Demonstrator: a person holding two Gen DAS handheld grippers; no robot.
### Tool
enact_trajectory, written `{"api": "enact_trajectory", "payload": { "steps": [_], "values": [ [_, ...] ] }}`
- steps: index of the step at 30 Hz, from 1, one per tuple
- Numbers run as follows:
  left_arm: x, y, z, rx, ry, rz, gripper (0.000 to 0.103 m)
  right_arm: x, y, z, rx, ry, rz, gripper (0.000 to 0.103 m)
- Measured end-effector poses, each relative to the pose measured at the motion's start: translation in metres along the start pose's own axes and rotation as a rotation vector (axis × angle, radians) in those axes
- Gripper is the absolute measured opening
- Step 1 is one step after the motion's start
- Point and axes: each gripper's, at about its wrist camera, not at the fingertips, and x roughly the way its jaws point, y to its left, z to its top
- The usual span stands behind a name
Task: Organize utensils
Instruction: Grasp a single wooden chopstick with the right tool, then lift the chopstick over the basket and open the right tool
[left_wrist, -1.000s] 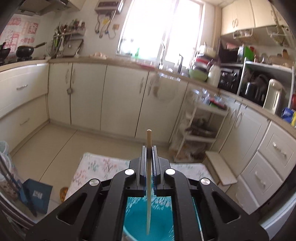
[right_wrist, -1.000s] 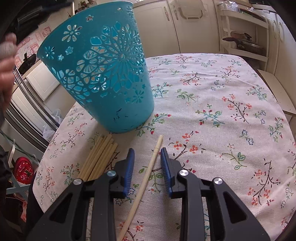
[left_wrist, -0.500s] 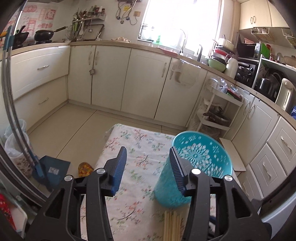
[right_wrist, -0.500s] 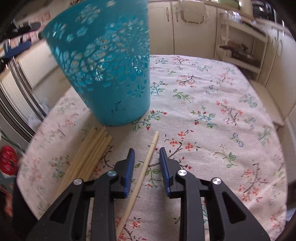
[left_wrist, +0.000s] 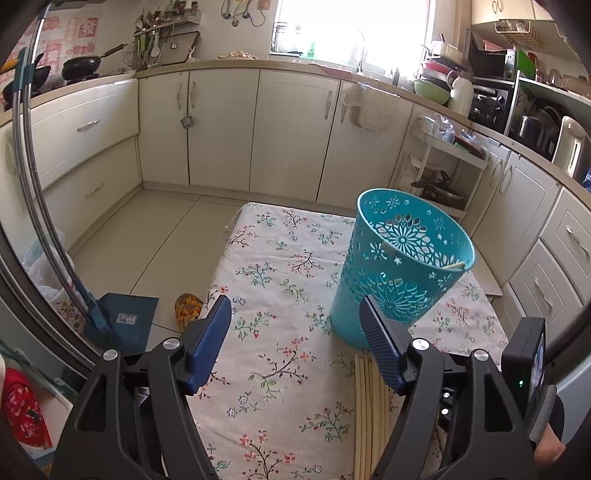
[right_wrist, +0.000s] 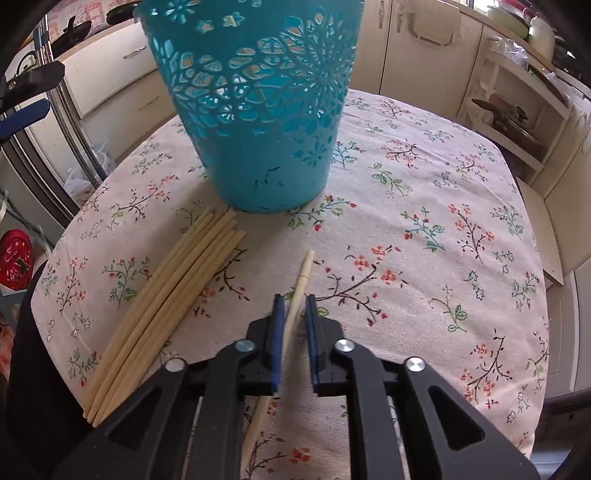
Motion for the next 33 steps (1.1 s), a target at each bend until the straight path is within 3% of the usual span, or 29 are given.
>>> {"api": "enact_trajectory", "payload": {
  "steps": [6,12,16,22,28,33],
  "values": [
    [-0.006,-0.003,-0.003,0.018,0.005,0.005,0.073,-0.010,-0.020,-0.009,0.170,-0.031,0.130,0.006],
    [-0.008,-0.005,-0.005,0.022,0.018,0.005,0.074,-0.046,-0.037,-0.017,0.286,-0.125,0.274,0.006],
    [-0.010,-0.006,-0.007,0.025,0.024,0.001,0.075,-0.082,-0.046,-0.008,0.340,-0.237,0.365,0.006],
    [-0.013,-0.006,-0.011,0.018,0.037,-0.006,0.076,-0.141,-0.046,0.042,0.315,-0.455,0.441,0.006],
    [-0.021,-0.005,-0.013,0.010,0.033,-0.014,0.078,-0.175,-0.022,0.118,0.255,-0.694,0.370,0.006],
    [-0.022,-0.002,-0.014,0.001,0.037,-0.012,0.079,-0.158,-0.006,0.173,0.245,-0.814,0.220,0.006]
  ]
}}
